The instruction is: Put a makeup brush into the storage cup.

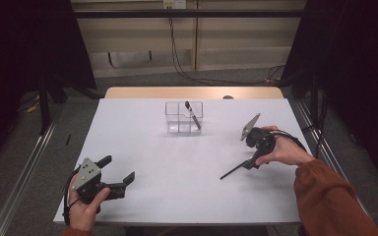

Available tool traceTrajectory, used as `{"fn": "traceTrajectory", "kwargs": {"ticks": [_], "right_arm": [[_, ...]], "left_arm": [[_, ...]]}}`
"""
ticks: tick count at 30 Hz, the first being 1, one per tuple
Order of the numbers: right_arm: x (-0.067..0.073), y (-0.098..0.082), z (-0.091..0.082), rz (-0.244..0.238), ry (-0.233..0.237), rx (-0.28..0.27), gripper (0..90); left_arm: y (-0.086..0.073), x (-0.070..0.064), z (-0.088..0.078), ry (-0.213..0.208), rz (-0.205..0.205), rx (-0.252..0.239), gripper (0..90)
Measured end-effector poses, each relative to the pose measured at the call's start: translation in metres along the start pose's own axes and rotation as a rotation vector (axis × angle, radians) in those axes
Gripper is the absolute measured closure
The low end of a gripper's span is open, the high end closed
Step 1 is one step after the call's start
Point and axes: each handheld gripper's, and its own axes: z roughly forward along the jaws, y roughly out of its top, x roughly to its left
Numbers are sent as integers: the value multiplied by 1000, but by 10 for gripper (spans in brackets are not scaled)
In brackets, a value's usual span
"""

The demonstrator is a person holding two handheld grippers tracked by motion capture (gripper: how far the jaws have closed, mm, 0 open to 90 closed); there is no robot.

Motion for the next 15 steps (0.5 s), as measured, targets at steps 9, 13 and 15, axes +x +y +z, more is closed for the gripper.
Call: {"fn": "traceTrajectory", "kwargs": {"ticks": [9,13,15], "right_arm": [[-1,3,13,-67,-4,65,274],[-1,2,16,-78,-4,76,361],[-2,2,18,-86,5,83,381]], "left_arm": [[-1,1,1,9,8,12,33],[-1,0,1,8,15,13,32],[-1,0,1,7,19,12,32]]}}
